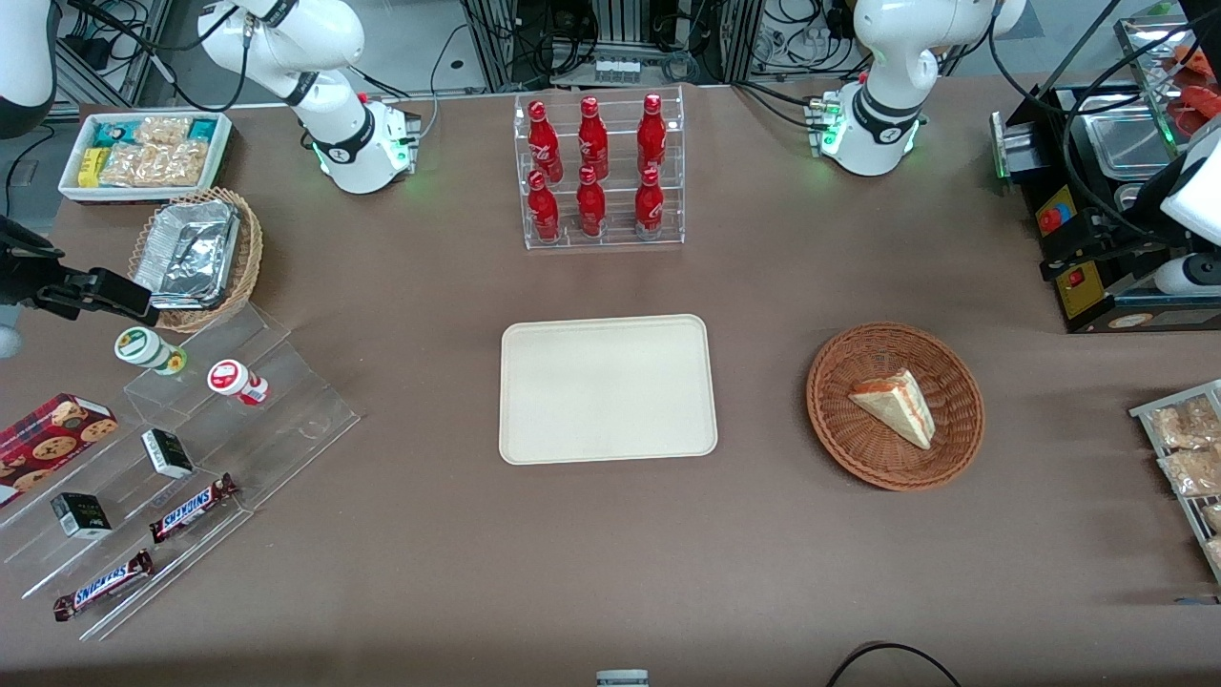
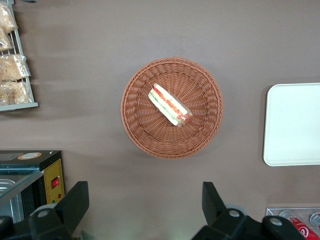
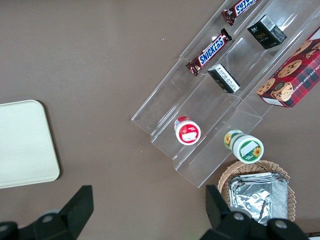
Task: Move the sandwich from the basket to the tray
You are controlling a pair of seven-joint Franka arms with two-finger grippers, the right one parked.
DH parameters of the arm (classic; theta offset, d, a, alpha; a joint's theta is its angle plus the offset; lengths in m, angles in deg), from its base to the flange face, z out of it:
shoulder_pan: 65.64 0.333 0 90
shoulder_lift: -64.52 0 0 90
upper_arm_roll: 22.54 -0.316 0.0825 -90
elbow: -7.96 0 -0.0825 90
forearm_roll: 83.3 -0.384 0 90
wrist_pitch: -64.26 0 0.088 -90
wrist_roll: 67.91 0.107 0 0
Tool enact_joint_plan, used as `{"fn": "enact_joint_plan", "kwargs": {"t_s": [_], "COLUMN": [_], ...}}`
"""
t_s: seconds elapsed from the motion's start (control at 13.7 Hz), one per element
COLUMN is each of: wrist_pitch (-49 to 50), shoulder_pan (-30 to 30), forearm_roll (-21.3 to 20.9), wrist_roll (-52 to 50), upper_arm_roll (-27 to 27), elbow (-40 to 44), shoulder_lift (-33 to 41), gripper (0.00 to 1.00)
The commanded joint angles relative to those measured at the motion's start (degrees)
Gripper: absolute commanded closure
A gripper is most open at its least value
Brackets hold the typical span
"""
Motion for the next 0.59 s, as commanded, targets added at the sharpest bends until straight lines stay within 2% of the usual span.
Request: {"fn": "enact_joint_plan", "kwargs": {"t_s": [0.0, 0.29, 0.51], "wrist_pitch": [1.0, -1.6, -8.8], "shoulder_pan": [1.0, 0.9, 0.8], "forearm_roll": [0.1, 0.0, 0.0], "wrist_roll": [0.5, 0.4, -1.9], "upper_arm_roll": [0.5, 0.8, 0.9], "elbow": [-0.7, -1.9, -6.9], "shoulder_lift": [0.9, -0.7, -2.7], "gripper": [0.00, 0.00, 0.00]}}
